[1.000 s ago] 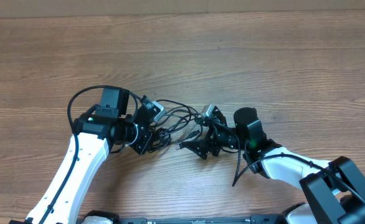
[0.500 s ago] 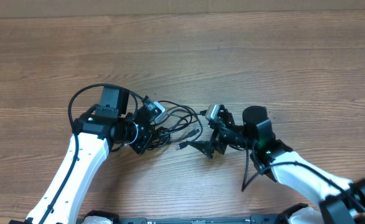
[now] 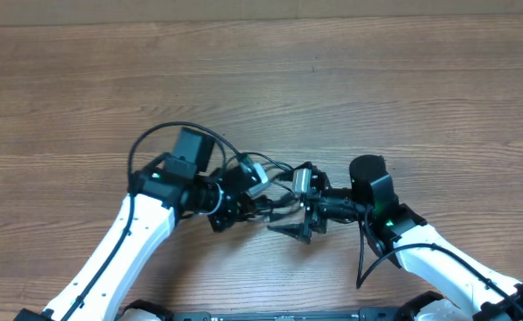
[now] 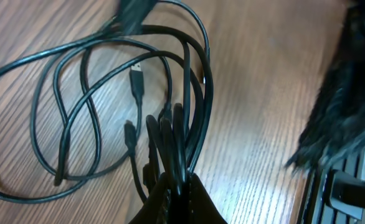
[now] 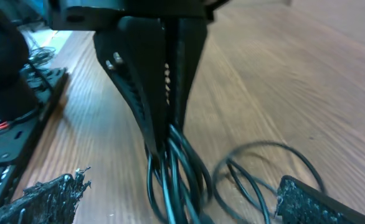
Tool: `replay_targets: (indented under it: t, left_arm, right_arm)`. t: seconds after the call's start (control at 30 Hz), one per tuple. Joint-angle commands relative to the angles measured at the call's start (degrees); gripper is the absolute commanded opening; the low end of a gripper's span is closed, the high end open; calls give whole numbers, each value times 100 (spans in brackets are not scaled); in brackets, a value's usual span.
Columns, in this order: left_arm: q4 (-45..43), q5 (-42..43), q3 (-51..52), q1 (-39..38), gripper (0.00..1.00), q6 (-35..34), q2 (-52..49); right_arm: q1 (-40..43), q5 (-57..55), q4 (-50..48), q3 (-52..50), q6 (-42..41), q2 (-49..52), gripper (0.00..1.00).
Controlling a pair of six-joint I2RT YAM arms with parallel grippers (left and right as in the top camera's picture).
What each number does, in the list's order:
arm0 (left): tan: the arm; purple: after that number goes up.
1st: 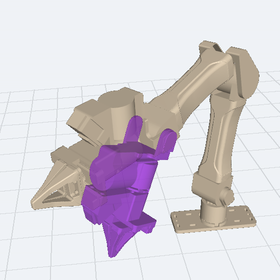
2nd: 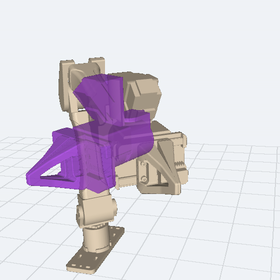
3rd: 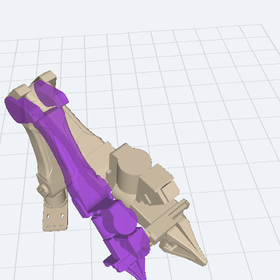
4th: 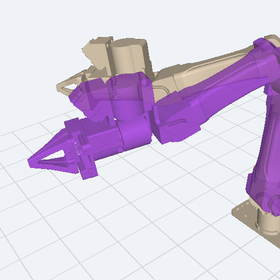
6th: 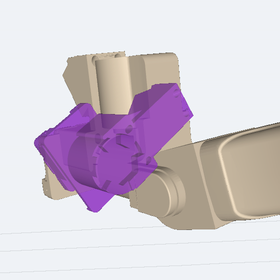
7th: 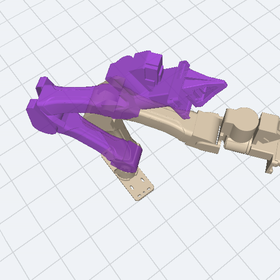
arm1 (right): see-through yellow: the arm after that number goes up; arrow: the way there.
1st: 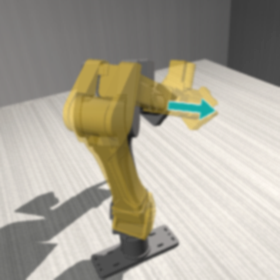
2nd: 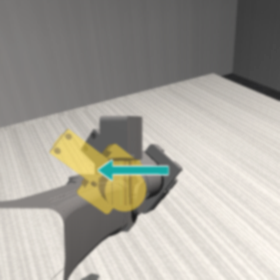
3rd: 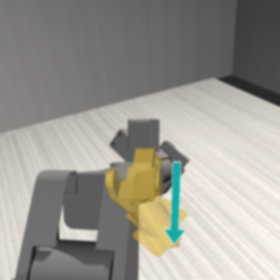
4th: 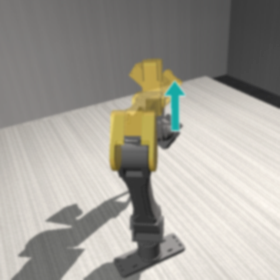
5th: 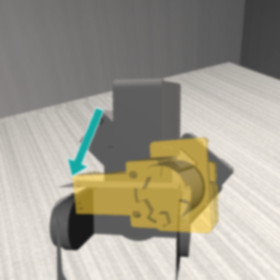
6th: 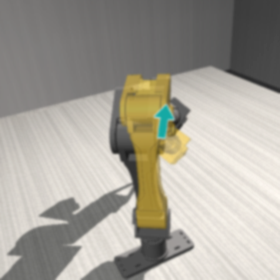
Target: Untangle cables
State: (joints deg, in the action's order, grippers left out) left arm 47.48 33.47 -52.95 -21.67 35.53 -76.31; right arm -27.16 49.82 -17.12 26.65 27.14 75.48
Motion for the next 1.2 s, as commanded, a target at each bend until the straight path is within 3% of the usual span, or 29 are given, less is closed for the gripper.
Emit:
replay_targets:
  t: [0.0,0.33,0.7,0.8,0.9,0.97,1.17]
  left_arm:
    - [-61,210,39,-249,4,354,-46]
    - [-146,199,39,-321,4,350,-46]
    - [-256,662,39,-323,4,352,-46]
    - [-258,662,39,-323,4,352,-46]
    - [-254,660,39,-323,4,352,-46]
    - [-256,660,39,-323,4,352,-46]
    - [-256,638,39,-321,4,350,-46]
  right_arm:
    - [-94,173,-4,4,190,-42,100]
    - [-96,142,225,4,195,17,82]
    - [-96,63,249,2,195,94,73]
    - [-96,61,249,2,195,94,61]
    - [-96,15,249,2,190,94,20]
    - [-96,-26,251,2,188,94,4]
    - [-96,-24,251,2,188,94,4]
